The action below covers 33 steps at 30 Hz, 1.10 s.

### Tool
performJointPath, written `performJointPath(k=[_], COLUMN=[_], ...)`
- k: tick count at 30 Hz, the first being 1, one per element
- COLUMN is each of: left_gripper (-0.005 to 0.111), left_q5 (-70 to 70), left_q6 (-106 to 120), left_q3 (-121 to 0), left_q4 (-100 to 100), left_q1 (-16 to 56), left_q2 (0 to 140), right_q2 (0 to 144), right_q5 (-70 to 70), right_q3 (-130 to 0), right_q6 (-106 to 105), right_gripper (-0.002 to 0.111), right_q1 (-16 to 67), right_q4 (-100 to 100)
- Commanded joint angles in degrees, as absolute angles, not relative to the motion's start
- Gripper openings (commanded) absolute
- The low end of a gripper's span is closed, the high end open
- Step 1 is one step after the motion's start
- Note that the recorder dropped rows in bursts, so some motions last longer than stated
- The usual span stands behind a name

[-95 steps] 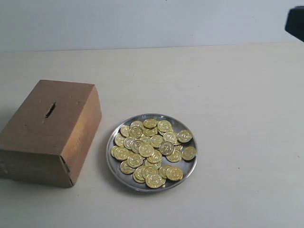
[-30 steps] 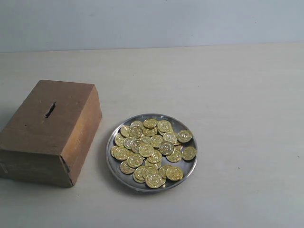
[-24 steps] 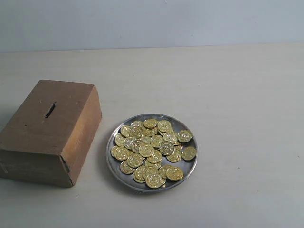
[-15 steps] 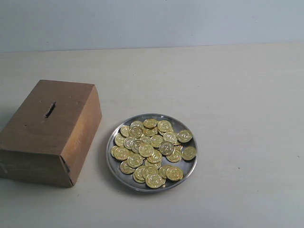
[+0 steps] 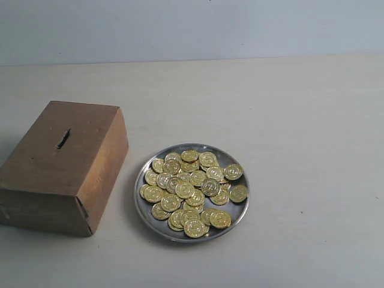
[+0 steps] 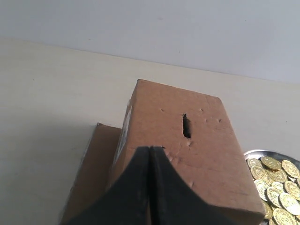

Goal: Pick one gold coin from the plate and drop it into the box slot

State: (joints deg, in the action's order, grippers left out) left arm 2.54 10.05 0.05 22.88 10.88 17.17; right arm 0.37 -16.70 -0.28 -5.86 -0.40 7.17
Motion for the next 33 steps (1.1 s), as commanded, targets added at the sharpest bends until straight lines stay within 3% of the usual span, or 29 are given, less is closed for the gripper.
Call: performJointPath(k=[1,6,33], left_gripper=[0.0,0.0,0.0], left_q5=[2.4,2.4,2.4], left_q6=[10.2,10.2,10.2], left_q3=[0.0,0.0,0.0], left_q4=[22.7,22.7,22.7], left_q1=[10.8,10.8,10.8], left_q2=[17.0,17.0,17.0], right_q2=[0.0,0.0,0.0], right_q5=[-16.6,-16.6,-16.6], right_q3=[0.0,0.0,0.0], right_q6=[-3.7,5.8,1.7], right_gripper=[0.0,0.0,0.0], right_q1=[-0.7,-0.7,1.0], right_q4=[4.6,-1.9,-1.8])
